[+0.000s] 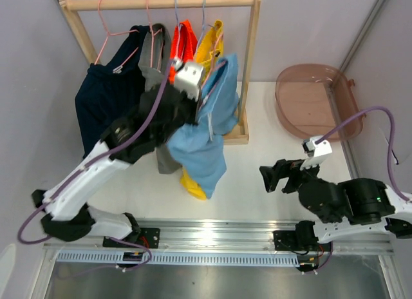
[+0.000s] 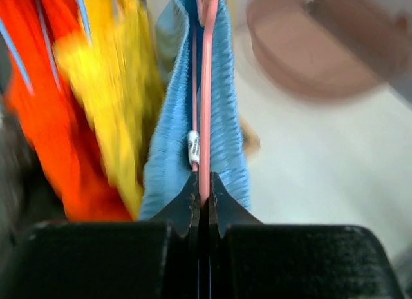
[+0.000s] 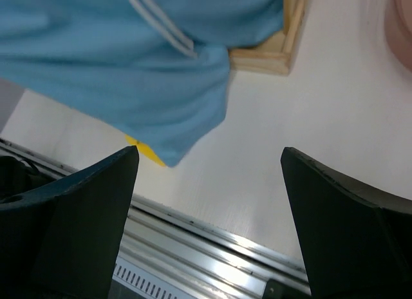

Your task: Remove the shorts from the hanger

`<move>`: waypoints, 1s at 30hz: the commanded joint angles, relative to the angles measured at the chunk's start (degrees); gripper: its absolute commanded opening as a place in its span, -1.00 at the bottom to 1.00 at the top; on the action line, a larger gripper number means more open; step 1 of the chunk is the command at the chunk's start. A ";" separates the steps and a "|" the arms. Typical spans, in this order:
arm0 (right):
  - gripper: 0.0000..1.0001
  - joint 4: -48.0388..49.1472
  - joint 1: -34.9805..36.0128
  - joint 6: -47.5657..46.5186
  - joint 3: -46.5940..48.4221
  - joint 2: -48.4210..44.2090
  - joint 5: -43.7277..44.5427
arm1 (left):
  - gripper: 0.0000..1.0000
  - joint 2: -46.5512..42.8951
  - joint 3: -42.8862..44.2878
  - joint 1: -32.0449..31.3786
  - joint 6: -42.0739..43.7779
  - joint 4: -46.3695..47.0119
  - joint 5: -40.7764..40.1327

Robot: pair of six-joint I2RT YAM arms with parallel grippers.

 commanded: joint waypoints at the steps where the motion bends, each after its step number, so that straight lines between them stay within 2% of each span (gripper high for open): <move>1: 0.99 9.10 -0.18 -13.64 5.05 -0.55 4.05 | -1.00 -11.15 -11.08 -1.63 -5.36 0.84 2.41; 2: 0.99 12.34 -0.18 -18.37 5.41 -0.64 4.75 | -1.00 -15.44 -12.49 -1.54 -6.15 0.14 3.64; 5: 0.99 19.10 -0.44 -27.16 5.85 -1.25 5.64 | -1.00 -20.91 -16.37 -1.72 -8.18 -3.36 9.00; 9: 0.99 27.73 -0.71 -36.51 3.05 -3.45 6.08 | -1.00 -24.79 -14.62 -1.81 -10.02 -7.60 17.96; 11: 0.99 34.41 -1.06 -40.72 -1.32 -5.73 5.56 | -1.00 -25.76 -11.21 -1.72 -10.55 -8.91 22.10; 13: 0.99 38.62 -2.45 -45.30 -3.37 -7.05 0.65 | -1.00 -25.85 -8.74 -1.72 -10.99 -12.07 24.21; 14: 0.99 39.87 -3.16 -46.44 -3.90 -7.32 -1.89 | -1.00 -25.50 -4.64 -1.72 -10.99 -13.13 27.61; 17: 0.99 36.99 -7.81 -49.52 -0.58 -1.82 -14.36 | -1.00 -24.09 -1.17 -1.81 -10.82 -16.48 33.25; 18: 0.99 35.67 -9.74 -50.23 3.09 0.22 -17.62 | -1.00 -24.27 -1.34 -1.72 -10.56 -16.31 37.45; 19: 0.99 32.61 -12.11 -50.76 5.22 2.33 -24.09 | -1.00 -25.05 -2.13 -1.81 -10.56 -15.35 39.32; 21: 0.99 30.66 -22.90 -51.02 8.48 7.24 -33.07 | -1.00 -25.94 -2.92 -1.72 -10.12 -14.55 43.79; 22: 0.99 30.13 -27.38 -51.20 10.49 8.49 -44.61 | -1.00 -26.55 -3.01 -1.81 -10.12 -14.55 44.95; 23: 0.99 30.12 -36.56 -51.11 11.12 9.37 -50.38 | -1.00 -26.64 -2.84 -1.72 -10.03 -14.55 46.01; 26: 0.99 32.40 -47.96 -50.33 11.22 10.87 -67.76 | -1.00 -26.38 -1.17 -1.72 -9.85 -16.21 47.69; 27: 0.99 33.36 -53.39 -49.89 10.78 10.87 -70.71 | -1.00 -26.21 -0.04 -1.72 -9.77 -16.74 47.34; 30: 0.99 36.44 -58.61 -47.78 9.11 11.49 -76.97 | -1.00 -26.64 0.68 -1.72 -9.59 -17.18 46.54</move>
